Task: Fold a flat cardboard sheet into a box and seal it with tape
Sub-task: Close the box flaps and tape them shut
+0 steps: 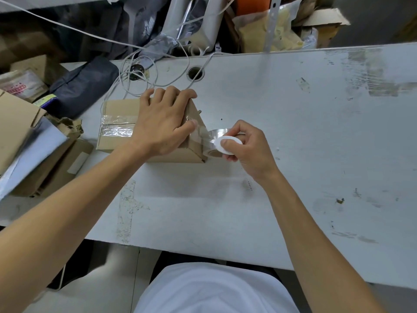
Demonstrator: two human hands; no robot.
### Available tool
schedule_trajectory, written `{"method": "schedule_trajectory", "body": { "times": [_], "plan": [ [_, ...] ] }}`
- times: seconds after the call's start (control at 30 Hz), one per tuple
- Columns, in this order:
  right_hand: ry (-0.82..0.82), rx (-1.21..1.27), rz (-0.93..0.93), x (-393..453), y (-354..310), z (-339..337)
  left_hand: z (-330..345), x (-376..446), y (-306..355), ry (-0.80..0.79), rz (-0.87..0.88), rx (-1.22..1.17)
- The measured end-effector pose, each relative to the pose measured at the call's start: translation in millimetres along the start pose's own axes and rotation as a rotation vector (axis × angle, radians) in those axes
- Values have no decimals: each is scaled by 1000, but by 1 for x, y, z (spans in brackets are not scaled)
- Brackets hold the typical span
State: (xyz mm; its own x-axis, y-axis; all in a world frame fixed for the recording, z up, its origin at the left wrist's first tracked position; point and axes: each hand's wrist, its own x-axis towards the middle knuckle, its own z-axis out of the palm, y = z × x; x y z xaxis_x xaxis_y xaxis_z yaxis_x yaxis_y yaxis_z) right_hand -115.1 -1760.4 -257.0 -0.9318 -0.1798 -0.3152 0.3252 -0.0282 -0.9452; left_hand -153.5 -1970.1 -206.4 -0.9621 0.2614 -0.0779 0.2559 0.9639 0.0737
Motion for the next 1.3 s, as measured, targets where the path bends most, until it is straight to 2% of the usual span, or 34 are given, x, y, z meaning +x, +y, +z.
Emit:
{"method": "schedule_trajectory", "body": {
  "times": [0.2,0.37,0.6,0.8,0.97,1.07,1.3],
  "plan": [
    [76,88,-32,5,-5,7,0,0,1,-3,-1,-1],
    [312,-246,-150,28,5,9,-1,0,0,5,-3,-7],
    [262,-507,-192,51,18,17,-2,-1,1,6,-6,-14],
    [274,-532,-220,48,7,-4,-1,-2,0,14,-5,-11],
    [222,-668,-294,52,-3,-7,-1,-2,3,12,-17,-7],
    [200,-751,-282,52,-1,-11,-1,-3,2,15,-20,-12],
    [137,-771,-228,56,-5,-13,0,-2,1,10,-18,-5]
  ]
}}
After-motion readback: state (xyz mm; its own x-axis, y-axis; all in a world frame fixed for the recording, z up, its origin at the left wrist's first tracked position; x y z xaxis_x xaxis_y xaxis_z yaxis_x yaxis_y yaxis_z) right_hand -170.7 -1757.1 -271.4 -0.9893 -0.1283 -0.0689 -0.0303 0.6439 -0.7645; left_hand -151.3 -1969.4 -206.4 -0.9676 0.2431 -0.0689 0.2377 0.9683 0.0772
